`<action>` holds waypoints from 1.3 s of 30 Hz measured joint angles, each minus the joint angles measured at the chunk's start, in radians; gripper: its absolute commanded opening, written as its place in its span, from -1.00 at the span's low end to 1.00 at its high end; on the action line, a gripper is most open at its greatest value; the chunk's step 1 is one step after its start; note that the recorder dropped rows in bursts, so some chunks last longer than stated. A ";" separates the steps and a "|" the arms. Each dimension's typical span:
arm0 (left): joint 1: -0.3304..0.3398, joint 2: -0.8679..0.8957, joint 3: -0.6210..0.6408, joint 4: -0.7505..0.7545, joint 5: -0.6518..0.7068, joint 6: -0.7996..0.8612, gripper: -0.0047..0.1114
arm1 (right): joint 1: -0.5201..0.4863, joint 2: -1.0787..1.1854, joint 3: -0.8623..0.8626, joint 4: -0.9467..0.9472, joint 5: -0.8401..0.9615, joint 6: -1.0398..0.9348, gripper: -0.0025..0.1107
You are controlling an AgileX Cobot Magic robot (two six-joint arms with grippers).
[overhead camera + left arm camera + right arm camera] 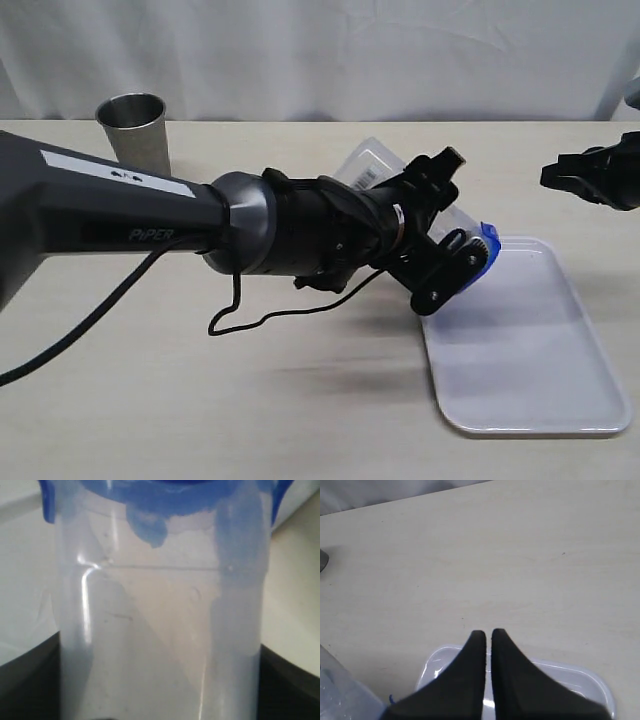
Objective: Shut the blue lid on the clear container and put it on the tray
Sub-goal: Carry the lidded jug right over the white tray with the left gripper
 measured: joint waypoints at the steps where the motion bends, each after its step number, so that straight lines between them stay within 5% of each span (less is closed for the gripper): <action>1: -0.007 0.000 0.000 0.002 -0.005 0.000 -0.92 | 0.000 0.000 0.000 0.000 0.000 0.000 -0.88; 24: -0.086 0.064 -0.002 0.014 -0.113 -0.006 -0.92 | 0.000 0.000 0.000 0.000 0.058 0.000 -0.88; 39: -0.086 0.066 -0.002 0.081 0.054 0.068 -0.92 | 0.000 0.000 0.000 0.000 0.058 0.000 -0.88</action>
